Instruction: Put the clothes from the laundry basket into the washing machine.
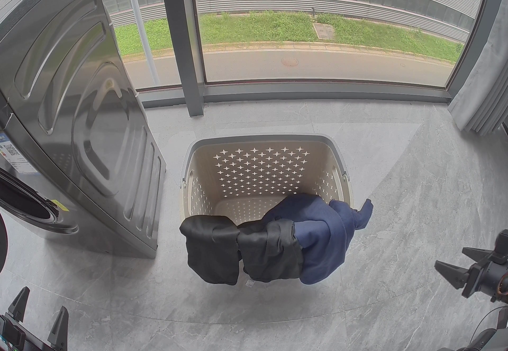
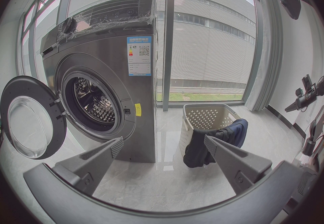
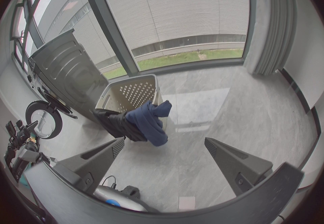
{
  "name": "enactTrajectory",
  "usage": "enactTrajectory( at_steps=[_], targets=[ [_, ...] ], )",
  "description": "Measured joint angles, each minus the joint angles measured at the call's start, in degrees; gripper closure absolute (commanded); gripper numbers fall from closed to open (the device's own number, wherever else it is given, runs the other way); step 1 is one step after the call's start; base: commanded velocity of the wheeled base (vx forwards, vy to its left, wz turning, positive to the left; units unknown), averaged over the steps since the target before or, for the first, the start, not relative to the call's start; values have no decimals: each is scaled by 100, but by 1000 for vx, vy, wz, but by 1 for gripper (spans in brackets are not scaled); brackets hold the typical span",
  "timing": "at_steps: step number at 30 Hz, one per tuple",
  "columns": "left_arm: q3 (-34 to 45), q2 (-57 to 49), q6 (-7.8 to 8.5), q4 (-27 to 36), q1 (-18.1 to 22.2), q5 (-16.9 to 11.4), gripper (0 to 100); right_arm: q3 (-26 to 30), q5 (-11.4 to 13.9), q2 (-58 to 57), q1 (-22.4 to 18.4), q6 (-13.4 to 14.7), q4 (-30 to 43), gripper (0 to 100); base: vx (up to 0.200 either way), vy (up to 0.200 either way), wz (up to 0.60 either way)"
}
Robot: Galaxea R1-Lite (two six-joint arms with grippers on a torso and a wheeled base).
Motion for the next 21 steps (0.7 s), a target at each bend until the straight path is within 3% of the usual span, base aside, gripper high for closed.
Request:
enactTrajectory(
  at_steps=[10,21],
  targets=[
    [0,0,-4,0,0,0,0,-33,73,2544,549,94,-1317,0,0,0,0],
    [0,0,-2,0,0,0,0,-566,44,4428,1147,183,-2189,0,0,0,0]
  ],
)
